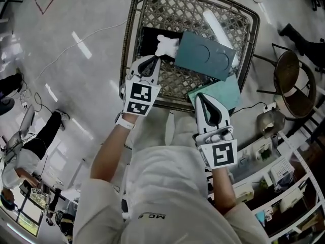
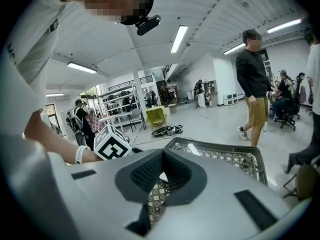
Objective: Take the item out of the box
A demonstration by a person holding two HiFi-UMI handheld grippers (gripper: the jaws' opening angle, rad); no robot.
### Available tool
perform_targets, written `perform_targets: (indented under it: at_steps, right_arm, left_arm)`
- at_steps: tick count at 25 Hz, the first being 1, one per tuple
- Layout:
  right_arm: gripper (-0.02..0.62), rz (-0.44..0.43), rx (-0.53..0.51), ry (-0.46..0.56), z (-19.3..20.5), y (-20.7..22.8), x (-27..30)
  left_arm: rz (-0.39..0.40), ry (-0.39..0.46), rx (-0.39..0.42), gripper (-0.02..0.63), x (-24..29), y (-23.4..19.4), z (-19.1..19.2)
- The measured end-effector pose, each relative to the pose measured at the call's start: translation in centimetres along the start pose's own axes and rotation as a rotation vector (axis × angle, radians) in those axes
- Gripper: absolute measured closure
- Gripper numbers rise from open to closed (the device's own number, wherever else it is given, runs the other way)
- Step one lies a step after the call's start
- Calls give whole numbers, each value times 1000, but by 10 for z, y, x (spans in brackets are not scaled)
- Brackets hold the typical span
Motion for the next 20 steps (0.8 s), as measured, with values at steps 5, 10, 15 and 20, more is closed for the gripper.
perform_targets:
  at_steps: [5, 10, 15, 20]
  right_arm:
    - [580, 15, 4, -8, 8, 16, 5]
    - [580, 17, 17, -28, 17, 24, 7]
    - [580, 31, 28, -17, 18, 33, 8]
    - [580, 28, 34, -14, 17, 37, 9]
  left_arm:
    - [-4, -46, -56, 578, 31, -8, 11]
    - [-32, -112, -159, 557, 48, -23, 26]
    - [-54, -153, -194, 502, 66, -32, 30]
    - [-57, -228, -240, 503, 84, -35, 38]
Point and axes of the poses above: the fingertips, and each gripper's own axes: x forward along the fingers, y to its right, z out of its underside, the point moved 6 cm from there along -x, backward along the fingers, and after that the axes turned 1 degree about z, right-handed, at the moved point
